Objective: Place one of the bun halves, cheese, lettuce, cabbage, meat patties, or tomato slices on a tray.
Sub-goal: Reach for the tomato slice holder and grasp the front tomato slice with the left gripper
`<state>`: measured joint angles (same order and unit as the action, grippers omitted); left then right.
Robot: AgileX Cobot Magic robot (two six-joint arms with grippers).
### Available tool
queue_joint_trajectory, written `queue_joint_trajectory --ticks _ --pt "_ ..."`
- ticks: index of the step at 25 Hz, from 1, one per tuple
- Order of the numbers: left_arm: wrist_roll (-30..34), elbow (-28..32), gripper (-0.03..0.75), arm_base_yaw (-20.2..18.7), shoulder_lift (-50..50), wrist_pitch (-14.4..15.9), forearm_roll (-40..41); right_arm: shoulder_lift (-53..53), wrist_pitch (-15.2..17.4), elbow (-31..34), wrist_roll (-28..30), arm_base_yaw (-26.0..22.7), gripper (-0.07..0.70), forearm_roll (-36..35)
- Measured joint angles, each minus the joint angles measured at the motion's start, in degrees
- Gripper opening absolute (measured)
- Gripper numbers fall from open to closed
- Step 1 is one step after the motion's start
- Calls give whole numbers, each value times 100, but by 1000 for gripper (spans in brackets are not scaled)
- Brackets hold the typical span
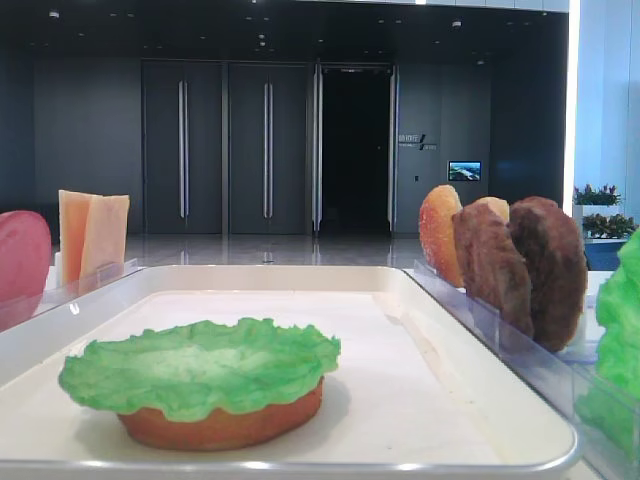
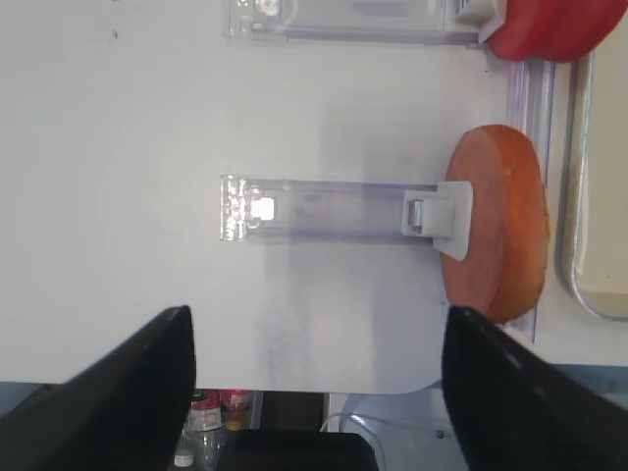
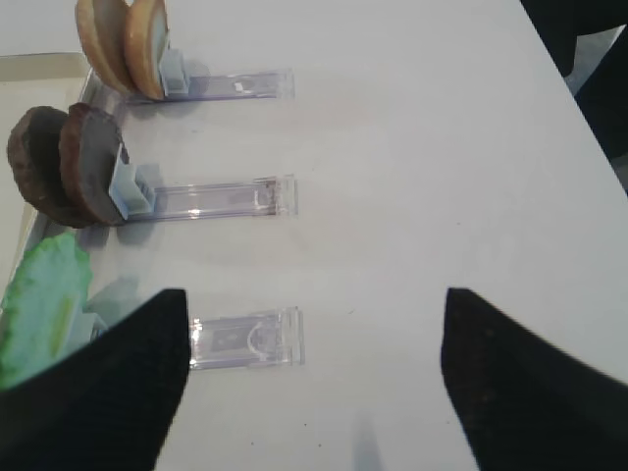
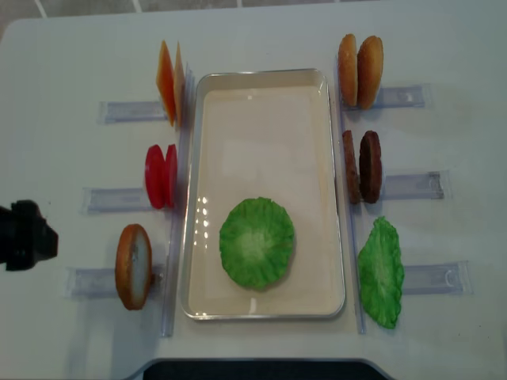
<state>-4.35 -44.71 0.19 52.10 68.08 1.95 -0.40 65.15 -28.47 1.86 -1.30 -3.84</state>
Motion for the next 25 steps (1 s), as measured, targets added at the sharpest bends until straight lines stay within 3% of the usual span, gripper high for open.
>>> queue_joint_trajectory --ticks 17,25 --pt "-50 -1828 591 0 2779 157 -159 0 0 0 0 0 535 0" --pt "-90 -2041 591 0 3121 161 -195 0 0 0 0 0 535 0"
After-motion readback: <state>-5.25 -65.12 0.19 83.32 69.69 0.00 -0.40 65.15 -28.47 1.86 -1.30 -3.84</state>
